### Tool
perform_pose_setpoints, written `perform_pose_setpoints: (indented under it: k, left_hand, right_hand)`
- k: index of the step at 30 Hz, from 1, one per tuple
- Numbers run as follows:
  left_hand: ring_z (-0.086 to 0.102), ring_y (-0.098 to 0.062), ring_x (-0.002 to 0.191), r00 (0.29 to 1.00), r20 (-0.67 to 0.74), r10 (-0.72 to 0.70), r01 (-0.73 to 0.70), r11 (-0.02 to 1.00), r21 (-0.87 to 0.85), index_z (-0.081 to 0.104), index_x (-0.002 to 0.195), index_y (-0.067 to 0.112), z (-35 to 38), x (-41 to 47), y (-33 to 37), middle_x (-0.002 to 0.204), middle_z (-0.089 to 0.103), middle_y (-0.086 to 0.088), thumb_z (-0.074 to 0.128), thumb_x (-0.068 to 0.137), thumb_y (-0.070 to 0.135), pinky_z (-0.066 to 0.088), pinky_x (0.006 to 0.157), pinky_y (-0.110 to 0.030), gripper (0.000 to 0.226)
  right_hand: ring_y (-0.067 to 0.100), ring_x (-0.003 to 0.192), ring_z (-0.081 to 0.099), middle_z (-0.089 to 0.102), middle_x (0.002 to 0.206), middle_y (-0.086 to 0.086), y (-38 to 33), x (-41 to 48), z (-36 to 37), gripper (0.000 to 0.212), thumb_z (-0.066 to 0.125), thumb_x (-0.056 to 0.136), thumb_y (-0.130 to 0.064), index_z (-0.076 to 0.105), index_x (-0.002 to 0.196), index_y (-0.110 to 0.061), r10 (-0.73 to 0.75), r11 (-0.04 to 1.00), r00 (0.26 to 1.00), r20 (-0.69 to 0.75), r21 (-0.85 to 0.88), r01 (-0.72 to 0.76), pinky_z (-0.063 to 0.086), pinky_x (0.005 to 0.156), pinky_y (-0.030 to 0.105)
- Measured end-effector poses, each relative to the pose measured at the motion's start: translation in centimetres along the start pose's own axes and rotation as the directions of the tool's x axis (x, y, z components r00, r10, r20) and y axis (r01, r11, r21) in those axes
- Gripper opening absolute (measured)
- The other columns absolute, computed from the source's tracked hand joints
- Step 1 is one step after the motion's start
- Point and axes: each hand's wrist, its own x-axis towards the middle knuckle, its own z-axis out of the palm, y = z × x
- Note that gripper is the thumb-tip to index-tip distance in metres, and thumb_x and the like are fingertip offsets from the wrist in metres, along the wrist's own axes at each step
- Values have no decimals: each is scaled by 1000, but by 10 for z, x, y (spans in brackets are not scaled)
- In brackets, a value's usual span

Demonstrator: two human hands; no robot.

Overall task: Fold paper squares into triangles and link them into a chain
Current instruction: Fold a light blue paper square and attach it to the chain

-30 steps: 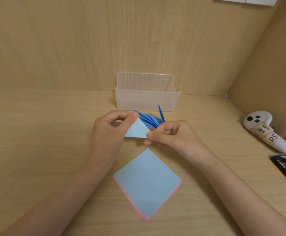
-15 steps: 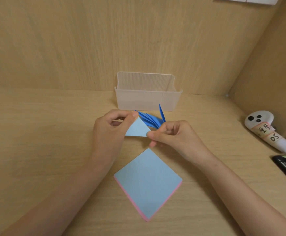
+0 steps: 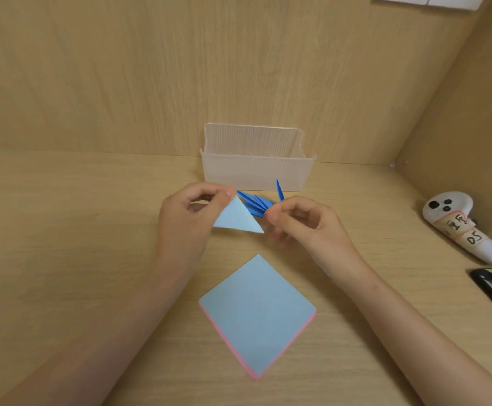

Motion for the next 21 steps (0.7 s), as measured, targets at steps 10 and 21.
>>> perform_pose_setpoints:
  k: [10,21]
  left_hand:
    - [63,-9,80,982,169,89,-100,993,59,69,69,23,12,-14,-5,77,69,10,73,79,11,48,79,-29,17]
    - [58,5,66,1000,-14,-10,10,998,-55,70,73,17,0,-1,0,69,67,15,70,82,15,42,64,-7,9]
  right_hand:
    - [24,79,61,67,90,30,-1,0,8,3,69,81,-3,69,83,-2,25,991,1000,-13,134,-23,51,70,19]
    - [7,66,62,72,72,1,4,-1,9,5,70,82,-7,69,77,-5,22,999,998,62,36,-25,48,68,17]
